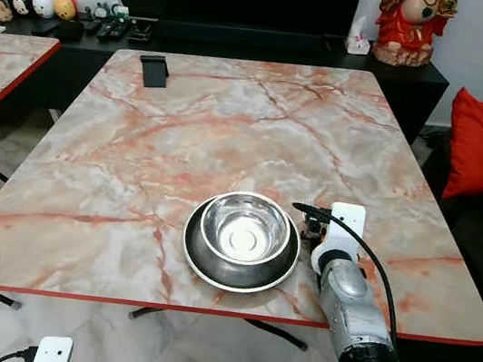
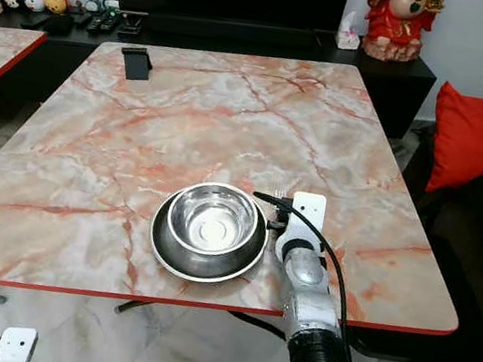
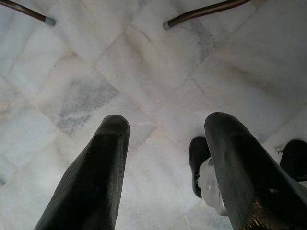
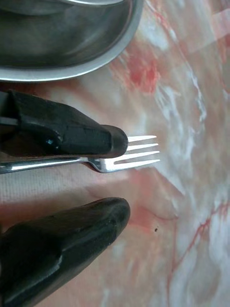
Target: Setting the table
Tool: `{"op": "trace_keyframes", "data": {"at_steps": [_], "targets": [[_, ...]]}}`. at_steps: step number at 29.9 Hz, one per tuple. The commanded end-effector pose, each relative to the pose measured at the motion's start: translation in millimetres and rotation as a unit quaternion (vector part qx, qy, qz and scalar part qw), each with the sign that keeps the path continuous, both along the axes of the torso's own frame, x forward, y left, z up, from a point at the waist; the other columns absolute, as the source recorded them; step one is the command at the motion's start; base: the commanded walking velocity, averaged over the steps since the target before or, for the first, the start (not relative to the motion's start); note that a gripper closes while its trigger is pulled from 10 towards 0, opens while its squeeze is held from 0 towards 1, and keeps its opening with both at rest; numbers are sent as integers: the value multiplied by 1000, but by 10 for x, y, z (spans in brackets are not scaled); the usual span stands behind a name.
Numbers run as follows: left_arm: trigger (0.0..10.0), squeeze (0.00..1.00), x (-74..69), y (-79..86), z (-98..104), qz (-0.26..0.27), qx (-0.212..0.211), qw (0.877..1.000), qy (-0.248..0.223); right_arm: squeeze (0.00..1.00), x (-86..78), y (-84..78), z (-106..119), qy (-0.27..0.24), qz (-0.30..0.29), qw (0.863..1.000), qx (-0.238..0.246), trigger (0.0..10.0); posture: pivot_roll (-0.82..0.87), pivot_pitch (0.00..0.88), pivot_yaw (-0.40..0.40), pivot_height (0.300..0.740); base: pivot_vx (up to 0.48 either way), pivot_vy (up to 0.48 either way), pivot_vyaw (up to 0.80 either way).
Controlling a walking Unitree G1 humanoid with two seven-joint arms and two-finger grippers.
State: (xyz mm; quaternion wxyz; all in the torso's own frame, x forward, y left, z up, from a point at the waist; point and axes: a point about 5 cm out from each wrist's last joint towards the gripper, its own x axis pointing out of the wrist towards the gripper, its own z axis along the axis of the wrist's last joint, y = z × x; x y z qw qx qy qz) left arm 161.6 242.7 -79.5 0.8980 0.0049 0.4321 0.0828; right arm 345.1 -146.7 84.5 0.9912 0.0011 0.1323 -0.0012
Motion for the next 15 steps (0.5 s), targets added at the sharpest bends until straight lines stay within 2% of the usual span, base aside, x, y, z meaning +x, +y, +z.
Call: {"op": "trace_keyframes", "data": {"at_steps": [1,4,6,7,8,13,15], "targets": [[10000,0,7,15,7,-10,7,1000,2,0,39,22,99,-29,-1,1000,12,10000,-62,0,57,720,0,0,0],[10000,0,14,11,10,-11,7,1000,1,0,48,4,155,-49,-8,999,20,10000,-63,0,56,720,0,0,0],[10000,0,19,6,12,-10,6,1000,-2,0,51,-16,254,-90,-11,995,41,10000,-64,0,56,720,0,0,0],[10000,0,19,6,12,-10,6,1000,-2,0,51,-16,254,-90,-11,995,41,10000,-64,0,56,720,0,0,0],[10000,0,18,1,11,-10,5,1000,-4,0,38,-58,353,-134,-14,990,34,10000,-68,0,55,720,0,0,0],[10000,0,6,7,14,-10,4,1000,-10,0,-13,-112,443,-180,-21,983,26,10000,-77,0,57,720,0,0,0],[10000,0,-2,15,14,-10,6,1000,-11,0,-64,-167,537,-215,-26,976,23,10000,-79,0,57,720,0,0,0]]}}
